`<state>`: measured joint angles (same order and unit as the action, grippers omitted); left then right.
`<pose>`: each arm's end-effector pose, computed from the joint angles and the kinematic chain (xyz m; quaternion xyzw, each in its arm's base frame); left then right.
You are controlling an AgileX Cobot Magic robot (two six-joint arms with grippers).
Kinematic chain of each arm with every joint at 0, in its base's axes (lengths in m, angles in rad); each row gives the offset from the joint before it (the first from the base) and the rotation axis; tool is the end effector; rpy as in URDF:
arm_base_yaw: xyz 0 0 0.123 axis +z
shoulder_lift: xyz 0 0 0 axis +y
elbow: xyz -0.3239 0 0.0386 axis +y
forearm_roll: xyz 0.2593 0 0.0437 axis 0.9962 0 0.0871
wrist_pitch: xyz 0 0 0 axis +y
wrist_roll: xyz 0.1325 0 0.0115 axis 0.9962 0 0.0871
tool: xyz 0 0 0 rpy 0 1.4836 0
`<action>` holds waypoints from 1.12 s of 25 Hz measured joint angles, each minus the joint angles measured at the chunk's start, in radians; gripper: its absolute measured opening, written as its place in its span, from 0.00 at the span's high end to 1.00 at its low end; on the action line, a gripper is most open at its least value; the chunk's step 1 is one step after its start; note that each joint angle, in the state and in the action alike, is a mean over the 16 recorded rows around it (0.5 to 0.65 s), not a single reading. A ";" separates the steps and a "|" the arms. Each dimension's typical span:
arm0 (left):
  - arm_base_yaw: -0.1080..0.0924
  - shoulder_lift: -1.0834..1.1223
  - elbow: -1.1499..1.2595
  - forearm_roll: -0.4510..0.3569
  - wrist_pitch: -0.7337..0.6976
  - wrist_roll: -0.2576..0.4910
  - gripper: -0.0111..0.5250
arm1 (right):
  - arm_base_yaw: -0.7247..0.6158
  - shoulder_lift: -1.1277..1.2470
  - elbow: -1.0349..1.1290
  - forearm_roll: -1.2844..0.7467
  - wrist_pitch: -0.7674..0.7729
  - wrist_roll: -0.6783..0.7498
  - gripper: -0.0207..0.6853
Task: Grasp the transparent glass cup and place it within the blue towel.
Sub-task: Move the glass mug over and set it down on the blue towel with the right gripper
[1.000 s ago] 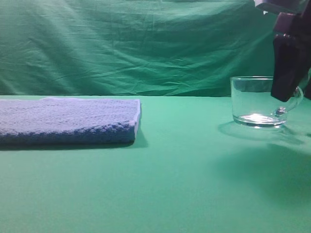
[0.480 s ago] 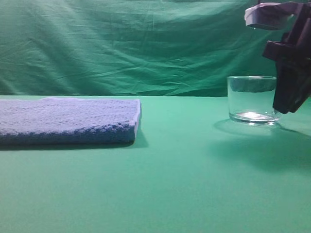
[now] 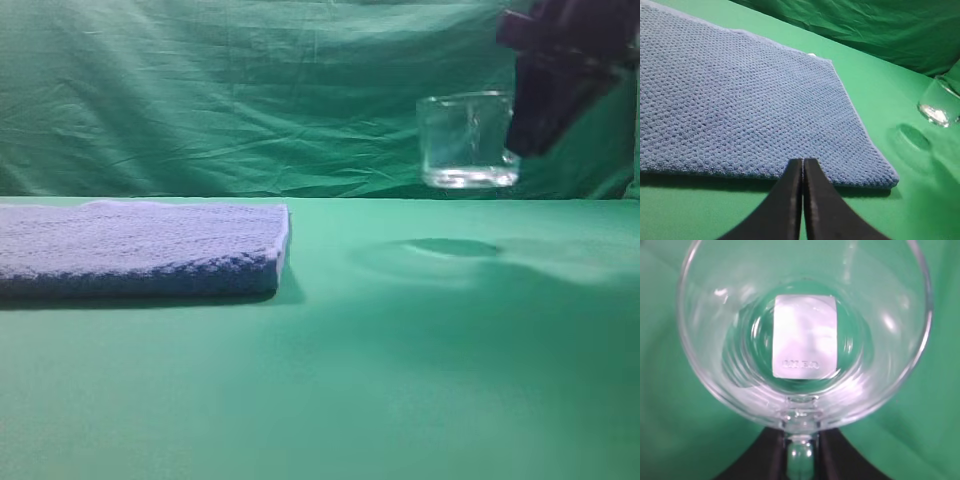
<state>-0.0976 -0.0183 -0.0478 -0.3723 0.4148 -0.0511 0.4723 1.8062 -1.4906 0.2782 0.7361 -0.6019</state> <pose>0.0570 -0.0252 0.1856 -0.0708 0.7814 -0.2063 0.5847 0.3892 0.2264 0.2840 -0.4232 0.8481 0.1001 0.3028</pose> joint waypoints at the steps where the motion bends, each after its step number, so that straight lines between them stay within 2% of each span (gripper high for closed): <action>1: 0.000 0.000 0.000 0.000 0.000 0.000 0.98 | 0.027 0.018 -0.037 0.000 0.006 0.002 0.83; 9: 0.000 0.000 0.000 0.000 0.000 0.000 0.98 | 0.210 0.239 -0.327 0.001 0.043 0.012 0.83; 18: 0.000 0.000 0.000 0.000 0.000 0.000 0.98 | 0.302 0.477 -0.515 0.002 0.038 0.014 0.81; 22: 0.000 0.000 0.000 0.000 0.000 0.000 0.98 | 0.314 0.528 -0.542 0.003 0.021 0.013 0.71; 28: 0.000 0.000 0.000 0.000 0.000 0.000 0.98 | 0.313 0.539 -0.559 0.005 0.028 0.027 0.48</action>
<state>-0.0976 -0.0183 -0.0478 -0.3723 0.4148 -0.0511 0.7848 2.3448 -2.0501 0.2828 0.7646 -0.5753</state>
